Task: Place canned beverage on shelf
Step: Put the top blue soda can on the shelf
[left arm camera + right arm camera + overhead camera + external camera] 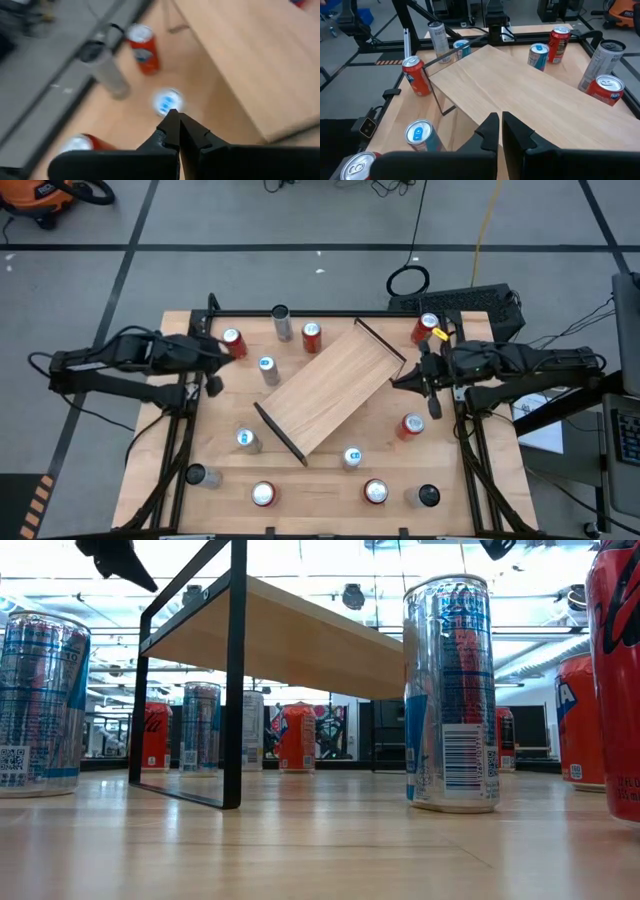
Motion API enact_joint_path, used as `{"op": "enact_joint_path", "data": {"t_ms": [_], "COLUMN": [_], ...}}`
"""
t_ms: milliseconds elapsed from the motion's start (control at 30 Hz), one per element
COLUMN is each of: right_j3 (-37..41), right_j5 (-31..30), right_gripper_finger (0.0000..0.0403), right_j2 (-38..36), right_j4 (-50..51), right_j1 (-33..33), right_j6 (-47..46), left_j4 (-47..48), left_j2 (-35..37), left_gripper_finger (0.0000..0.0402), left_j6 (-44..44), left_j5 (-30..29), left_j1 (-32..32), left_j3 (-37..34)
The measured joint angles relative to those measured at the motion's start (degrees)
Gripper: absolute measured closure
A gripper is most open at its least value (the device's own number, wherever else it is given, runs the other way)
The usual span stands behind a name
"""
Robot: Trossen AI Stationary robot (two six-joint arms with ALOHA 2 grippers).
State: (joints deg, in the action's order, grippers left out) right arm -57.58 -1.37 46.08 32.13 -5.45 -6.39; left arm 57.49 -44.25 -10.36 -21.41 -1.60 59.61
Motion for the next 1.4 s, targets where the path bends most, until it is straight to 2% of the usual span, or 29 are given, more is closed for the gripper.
{"op": "enact_joint_path", "data": {"t_ms": [167, 300, 400, 533, 733, 867, 1000, 1167, 1400], "right_j3": [0.00, 0.00, 0.00, 0.00, 0.00, 0.00, 0.02, 0.04, 0.04], "right_j5": [-0.02, -0.01, 0.00, -0.02, -0.82, -4.40, -7.82, -7.57, -7.49], "right_gripper_finger": [0.0403, 0.0403, 0.0403, 0.0403, 0.0403, 0.0403, 0.0403, 0.0403, 0.0403], "right_j2": [0.88, 1.54, 1.88, 2.21, 2.38, 2.63, 3.46, 4.06, 4.33], "right_j4": [-0.80, -0.69, -0.63, -0.61, -0.71, -1.82, -3.69, -5.63, -17.45], "right_j1": [0.00, 0.00, 0.00, 0.00, 0.00, 0.00, 0.01, 0.20, 0.17], "right_j6": [-0.02, -0.58, -0.68, 0.43, 8.51, 15.40, 20.60, 15.53, -0.31], "left_j4": [0.05, 0.15, 0.39, 0.05, 0.05, 0.19, 0.03, 0.03, 1.67], "left_j2": [-2.99, -3.49, -3.62, -3.54, -3.81, -4.82, -6.46, -8.15, -9.54], "left_gripper_finger": [0.0401, 0.0402, 0.0401, 0.0401, 0.0400, 0.0372, 0.0321, 0.0273, 0.0268], "left_j6": [1.65, 5.32, 2.74, -3.79, -5.74, -7.26, -7.28, -9.89, -10.17], "left_j5": [-2.63, 2.66, 7.64, 7.84, 7.83, 6.49, 6.31, 6.27, 7.03], "left_j1": [-2.10, -2.13, -2.12, -2.14, -2.13, -2.17, -2.17, -2.12, -2.14], "left_j3": [1.25, 1.28, 1.22, 1.21, 1.21, 1.19, 1.19, 1.19, 1.19]}}
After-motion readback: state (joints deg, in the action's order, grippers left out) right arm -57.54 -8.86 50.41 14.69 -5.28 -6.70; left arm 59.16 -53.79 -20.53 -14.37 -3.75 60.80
